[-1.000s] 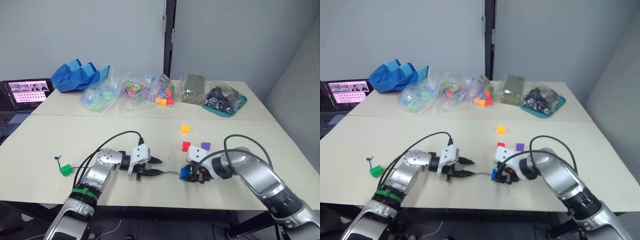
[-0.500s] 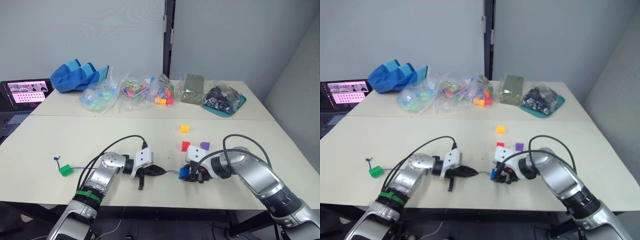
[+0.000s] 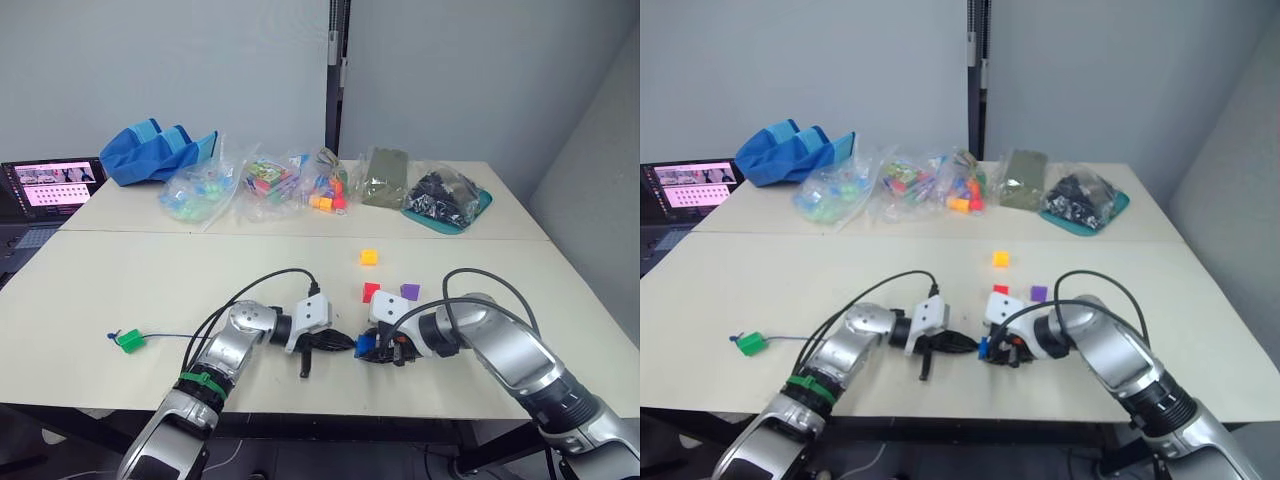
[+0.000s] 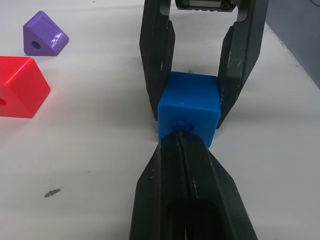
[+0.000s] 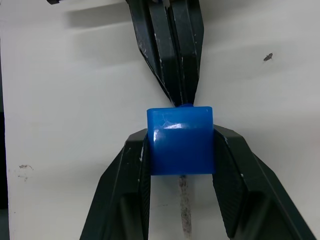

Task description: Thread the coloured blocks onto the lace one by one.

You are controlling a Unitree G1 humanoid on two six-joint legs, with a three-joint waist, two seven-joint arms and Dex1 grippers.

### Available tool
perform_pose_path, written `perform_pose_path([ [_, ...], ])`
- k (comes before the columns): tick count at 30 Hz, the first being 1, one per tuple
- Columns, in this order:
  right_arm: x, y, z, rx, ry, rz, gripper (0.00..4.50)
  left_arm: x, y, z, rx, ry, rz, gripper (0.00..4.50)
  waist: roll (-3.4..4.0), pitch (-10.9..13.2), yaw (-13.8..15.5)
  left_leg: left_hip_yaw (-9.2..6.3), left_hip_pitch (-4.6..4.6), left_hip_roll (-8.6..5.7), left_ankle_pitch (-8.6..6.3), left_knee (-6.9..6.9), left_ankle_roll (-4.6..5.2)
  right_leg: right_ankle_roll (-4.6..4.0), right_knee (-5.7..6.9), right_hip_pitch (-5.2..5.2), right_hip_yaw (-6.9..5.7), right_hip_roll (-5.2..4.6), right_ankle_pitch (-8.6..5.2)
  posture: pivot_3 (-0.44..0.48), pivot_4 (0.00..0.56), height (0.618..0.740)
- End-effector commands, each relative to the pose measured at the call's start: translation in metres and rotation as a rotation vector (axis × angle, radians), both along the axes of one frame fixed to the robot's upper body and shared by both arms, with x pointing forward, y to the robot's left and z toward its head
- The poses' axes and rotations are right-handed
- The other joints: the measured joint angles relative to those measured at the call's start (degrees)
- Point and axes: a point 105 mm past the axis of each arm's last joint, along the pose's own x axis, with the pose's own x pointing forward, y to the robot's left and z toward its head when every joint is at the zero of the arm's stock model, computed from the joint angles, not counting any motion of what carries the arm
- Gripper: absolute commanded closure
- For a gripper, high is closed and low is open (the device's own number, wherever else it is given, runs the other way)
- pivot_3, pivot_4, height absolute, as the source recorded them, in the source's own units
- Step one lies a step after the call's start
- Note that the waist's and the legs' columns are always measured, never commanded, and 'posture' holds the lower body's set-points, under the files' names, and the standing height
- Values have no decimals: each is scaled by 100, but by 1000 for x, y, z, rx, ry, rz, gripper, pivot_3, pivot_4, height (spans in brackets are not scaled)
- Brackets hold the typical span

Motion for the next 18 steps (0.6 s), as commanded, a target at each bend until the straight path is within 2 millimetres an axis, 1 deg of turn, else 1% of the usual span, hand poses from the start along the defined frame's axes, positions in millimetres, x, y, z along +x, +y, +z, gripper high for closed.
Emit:
perform_pose_path([
  [1, 0, 3, 7, 12, -32, 18, 3339, 1, -4, 9, -9, -34, -21, 4500, 0, 0, 0, 0, 0, 0, 0, 0, 0, 0, 0, 0, 0, 0, 0, 0, 150, 740],
  [4, 1, 3, 7, 12, -33, 15, 3339, 5, 2, 11, -4, -42, 3, 4500, 0, 0, 0, 0, 0, 0, 0, 0, 0, 0, 0, 0, 0, 0, 0, 0, 150, 740],
  [7, -1, 4, 7, 26, -6, 5, 3339, 4, 9, 18, -40, -10, 6, 3608, 0, 0, -2, 0, 0, 0, 0, 0, 0, 0, 0, 0, 0, 0, 0, 0, 150, 740],
  [9, -2, 5, 8, 39, -1, -1, 2280, 4, 15, 23, -59, 9, 8, 2960, 0, 0, -3, 0, 0, 0, 0, -1, 0, 0, 0, 0, 0, 0, 0, 0, 150, 740],
  [13, 0, 2, 13, 35, -18, -8, 949, 6, 29, 30, -73, 10, 12, 1682, 0, 0, 3, 0, -1, 0, 0, 0, 0, 0, 0, 0, 0, 0, 0, 0, 150, 740],
  [15, 0, -2, 16, 40, -16, -19, 154, 6, 30, 31, -78, 15, 11, 943, 0, 0, 15, 0, -1, 0, 0, 0, 0, 0, 0, 0, -1, 0, 0, 0, 150, 740],
  [16, 0, -6, 18, 41, -13, -28, 2, 5, 28, 31, -78, 19, 0, 703, 0, 0, 28, 0, -1, 0, 0, 0, 0, 0, 0, 0, 0, 0, 0, 0, 150, 740],
  [17, 0, -11, 21, 41, -12, -42, 0, 3, 23, 31, -83, 19, -17, 318, 0, 0, 40, 0, -2, 0, 0, 1, 0, 0, -1, 0, -1, 0, 0, 0, 150, 740],
  [18, 1, -16, 25, 41, -12, -56, 0, 1, 18, 31, -91, 18, -37, 74, 0, 0, 50, 0, -5, -1, 0, 3, 0, 0, -3, 1, -1, -2, 0, 0, 150, 740],
])
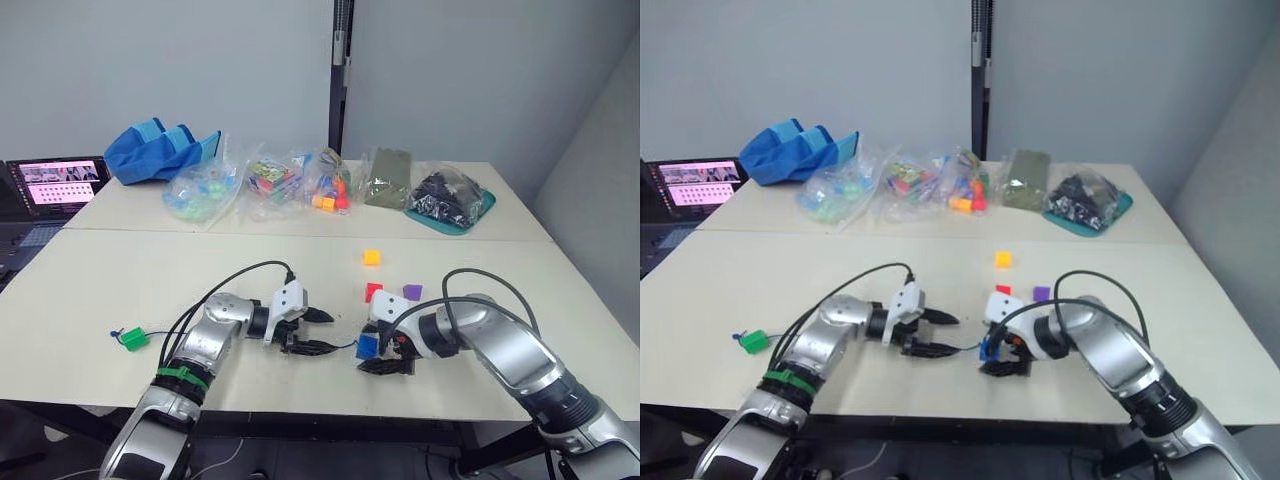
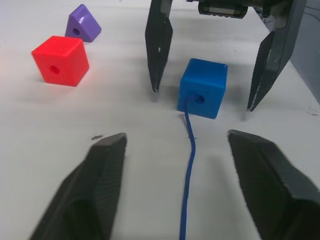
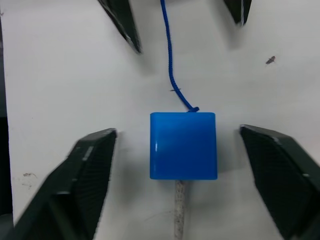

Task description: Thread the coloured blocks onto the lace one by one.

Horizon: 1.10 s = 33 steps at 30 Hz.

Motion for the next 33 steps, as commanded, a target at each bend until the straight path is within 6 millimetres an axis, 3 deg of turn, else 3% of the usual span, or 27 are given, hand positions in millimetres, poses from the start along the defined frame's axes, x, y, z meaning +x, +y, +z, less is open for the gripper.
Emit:
perform_pose_path([
  [1, 1, -12, 23, 19, -43, -27, 0, -5, -19, 15, -52, -44, -81, 74, 0, 0, 19, 0, -3, -1, 0, 1, 0, 1, -2, 0, -1, -1, 0, 0, 150, 740],
  [8, -10, -43, 29, 8, -36, -131, 0, -5, -51, 12, -64, -82, -135, 74, -1, 0, 11, 0, -5, -1, -1, 4, 1, 1, -4, -1, 0, 0, 1, 0, 150, 740],
  [14, -19, -53, 24, 6, -69, -209, 0, 0, -68, 4, -33, -115, -171, 74, -1, 0, -35, -1, -2, -1, -1, 3, 3, 1, -1, -2, 1, 0, 1, 0, 150, 740],
  [24, -25, -42, 20, 115, -143, -225, 0, -1, -67, -4, 31, -106, -241, 3245, -1, 1, -23, -3, -4, -3, -1, 3, 2, 2, -2, 0, 1, 0, 1, 0, 150, 740],
  [32, -16, -37, 0, 99, -122, -215, 0, 0, -61, -7, 51, -108, -238, 3298, -1, 0, -31, -3, -3, -3, -1, 3, 2, 2, -2, 0, 0, 0, 1, 0, 150, 740],
  [33, -15, -36, -2, 100, -117, -212, 245, 0, -61, -7, 53, -110, -236, 3298, -2, 0, -32, -3, -3, -3, -1, 3, 2, 2, -2, 0, 0, 0, 1, 0, 150, 740],
])
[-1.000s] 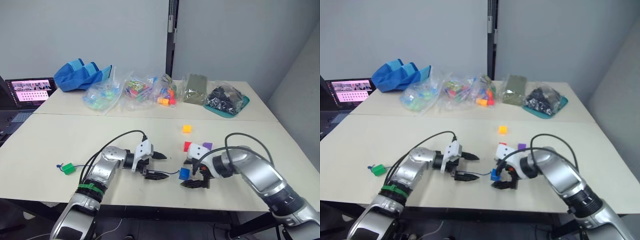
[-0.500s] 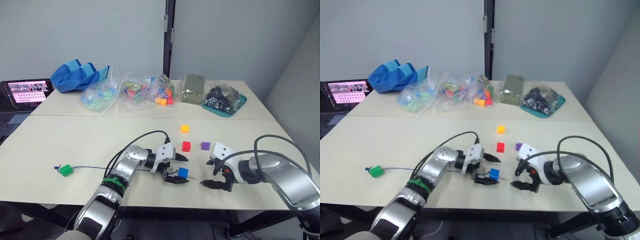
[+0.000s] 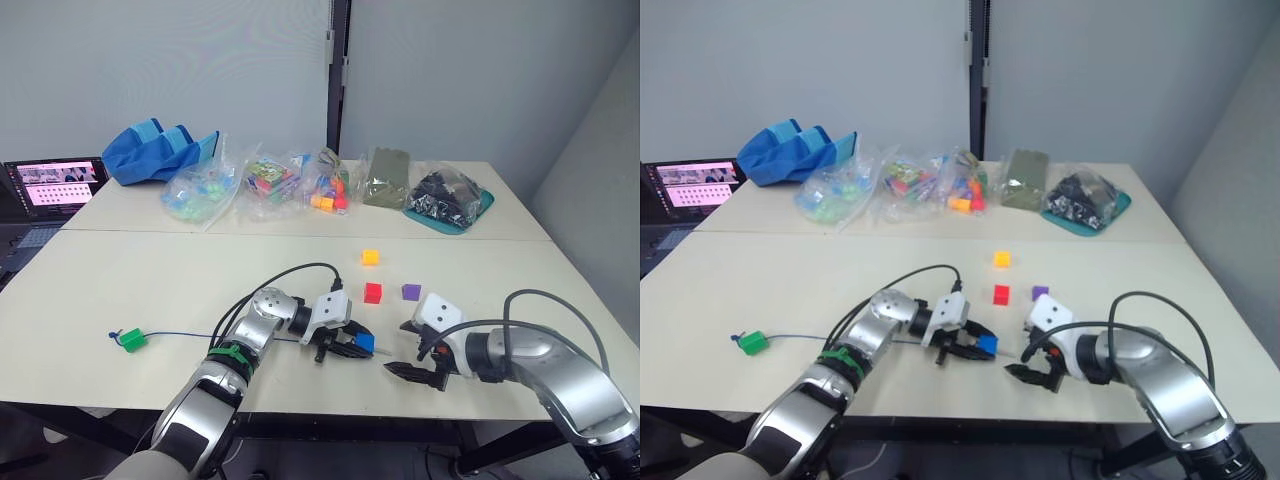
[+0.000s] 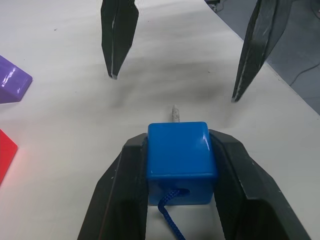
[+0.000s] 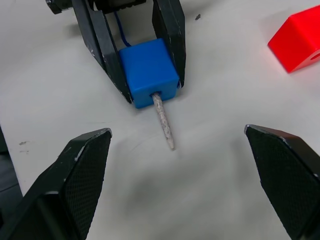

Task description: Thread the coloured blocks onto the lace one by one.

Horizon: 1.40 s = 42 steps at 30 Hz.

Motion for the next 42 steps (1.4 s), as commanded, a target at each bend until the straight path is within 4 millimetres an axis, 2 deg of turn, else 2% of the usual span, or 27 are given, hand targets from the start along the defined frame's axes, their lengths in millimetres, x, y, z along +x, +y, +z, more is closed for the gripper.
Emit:
perform_pose_path([
  [1, 6, 4, 1, -2, -36, 22, 521, 2, 2, 4, 10, -34, -5, 3298, 0, 0, -3, 0, 0, 0, 0, 0, 0, 0, 0, 0, 0, 0, 0, 0, 150, 740],
  [7, 11, 10, -6, 7, -25, 52, 2427, 3, 4, 3, 17, -48, 2, 3298, 0, 0, -14, 0, 1, 0, 0, 0, 0, 0, 0, 0, 0, 0, 0, 0, 150, 740],
  [11, 12, 12, -9, 13, -18, 73, 3931, 4, 6, 2, 26, -48, 11, 3298, 0, 0, -12, 0, 1, 0, 0, 0, 0, 0, 1, 1, 0, 0, 0, 0, 150, 740],
  [13, 12, 13, -10, 13, -13, 91, 4492, 6, 10, 4, 21, -52, 34, 3298, 0, 0, -21, 0, 2, 0, 0, 0, 0, 0, 2, 1, 0, 0, 0, 0, 150, 740],
  [16, 15, 13, -9, 7, -14, 118, 4500, 10, 21, 7, 26, -64, 70, 3298, 0, 0, -58, -1, 4, 0, 1, 0, -1, 0, 5, 1, 1, 0, 0, 0, 150, 740],
  [19, 22, 17, -5, -1, -28, 149, 4500, 10, 44, 9, 32, -61, 121, 3298, 1, 0, -132, -1, 6, 1, 1, -3, -1, 0, 8, 1, 0, 1, 0, 0, 150, 740],
  [22, 30, 27, 0, -10, -39, 222, 4500, 6, 89, 14, 30, -51, 243, 3298, 1, 0, -286, -1, 16, 2, 2, -10, -2, -1, 11, 1, 7, 3, 0, 0, 150, 740],
  [26, 35, 42, 4, -3, -45, 295, 4500, -1, 146, 12, 73, -50, 414, 3298, 1, -1, -304, -3, 21, 5, 4, -16, -4, -3, 19, 2, 4, 5, -2, 0, 150, 740],
  [27, 36, 47, 5, 2, -45, 318, 4500, -4, 166, 8, 95, -41, 471, 3298, 1, -1, -300, -3, 21, 5, 4, -16, -4, -4, 20, 4, 1, 5, -2, 0, 150, 740],
  [30, 37, 59, 8, 10, -48, 364, 4500, -12, 204, 6, 127, -27, 584, 3298, 2, 0, -303, -2, 23, 6, 4, -15, -4, -4, 23, 3, 2, 4, -3, 0, 150, 740],
  [33, 40, 71, 11, 19, -55, 412, 4500, -26, 256, 4, 196, -26, 723, 3298, 1, 0, -319, -2, 23, 7, 3, -16, -5, -5, 26, 0, 1, 4, -4, 0, 150, 740],
  [38, 43, 78, 15, 22, -61, 452, 4500, -45, 317, 8, 276, -54, 896, 3298, 3, 0, -300, 3, 31, 11, 2, -25, -4, -14, 39, -8, 2, 6, -11, 0, 150, 740],
  [42, 42, 80, 16, 21, -63, 460, 4500, -54, 340, 9, 290, -29, 982, 3298, 4, 0, -258, 11, 30, 11, 1, -26, -6, -14, 39, -10, 2, 4, -12, 0, 150, 740],
])
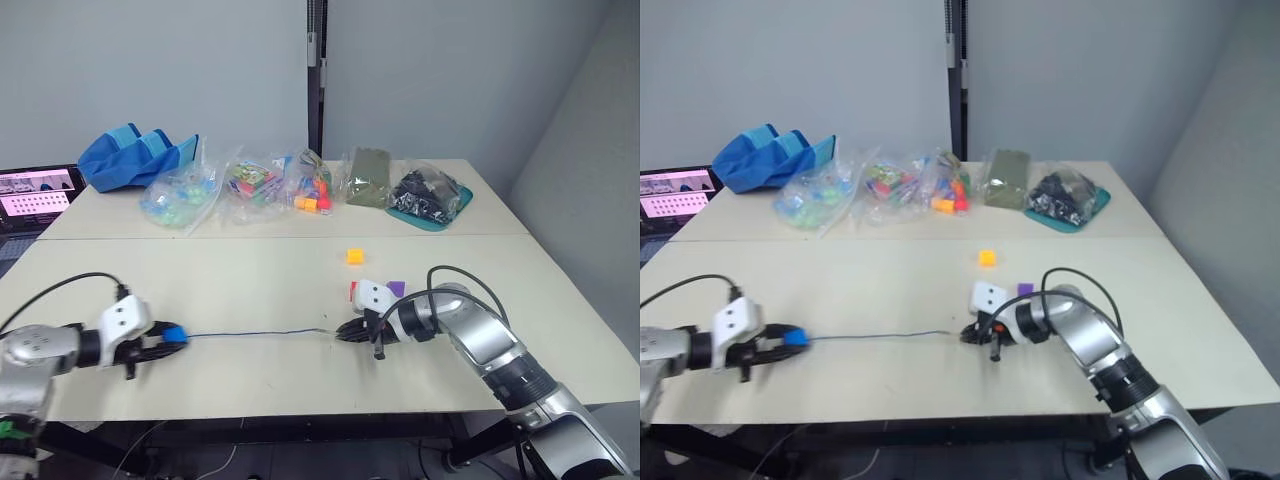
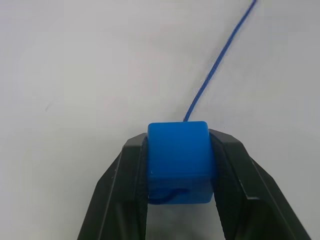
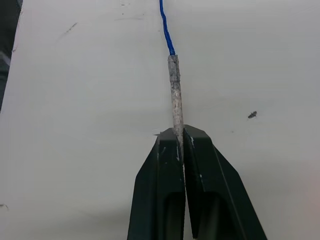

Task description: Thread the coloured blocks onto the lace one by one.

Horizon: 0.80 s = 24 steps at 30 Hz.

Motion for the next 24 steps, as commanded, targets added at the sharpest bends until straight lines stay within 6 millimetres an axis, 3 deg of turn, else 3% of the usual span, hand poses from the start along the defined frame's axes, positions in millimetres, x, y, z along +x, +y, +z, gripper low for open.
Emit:
perform_pose_path([
  [1, 1, 4, 12, 12, -46, 27, 4500, -8, 22, -8, 7, 54, 101, 3298, 1, 0, 21, 1, 0, 0, 0, 0, 0, 0, 1, -1, 0, 0, 0, 0, 150, 740],
  [3, 0, 5, 13, 16, -52, 28, 4500, -7, 20, -3, -37, 43, 94, 2231, 1, 0, 33, 3, 0, 0, 0, 0, 0, 0, 3, -3, 1, 0, 0, 0, 150, 740],
  [6, 1, 6, 15, 16, -58, 29, 4500, -2, 11, 7, -75, 7, 56, 1254, 1, 0, 37, 6, -1, 1, 0, -1, -1, 0, 4, -6, 3, 0, 0, 0, 150, 740],
  [10, -1, 5, 20, 5, -63, 45, 4500, 16, -47, 46, -252, -118, -138, 22, -4, 3, 152, 7, -8, 2, 0, 1, -1, 0, 4, -7, 1, 0, 0, 0, 150, 740],
  [11, -1, 5, 21, 4, -63, 47, 4500, 17, -53, 49, -264, -126, -157, 22, -6, 3, 173, 6, -10, 2, 1, 3, -3, 0, 6, -8, -1, 0, 0, 0, 150, 740],
  [14, -5, 7, 24, 0, -51, 56, 4500, 19, -103, 61, -373, -109, -301, 22, -9, 2, 224, 6, -14, 2, 2, 7, -4, 1, 3, -6, 0, 0, 1, 0, 150, 740],
  [17, -6, 8, 25, 0, -48, 56, 4500, 18, -126, 61, -392, -78, -361, 22, -9, 2, 263, 6, -13, 2, 2, 8, -4, 2, 2, -6, 1, 0, 1, 0, 150, 740],
  [21, -11, 8, 24, -10, -31, 53, 4500, 18, -198, 36, -392, -40, -572, 22, -9, 1, 291, 6, -13, 1, 1, 12, -3, 2, 2, -4, 1, 0, 2, 0, 150, 740],
  [24, -14, 6, 23, -25, -18, 47, 4500, 19, -218, 24, -392, -42, -619, 22, -12, 0, 284, 5, -18, 0, 1, 19, -2, 3, -2, -3, 1, 0, 3, 0, 150, 740],
])
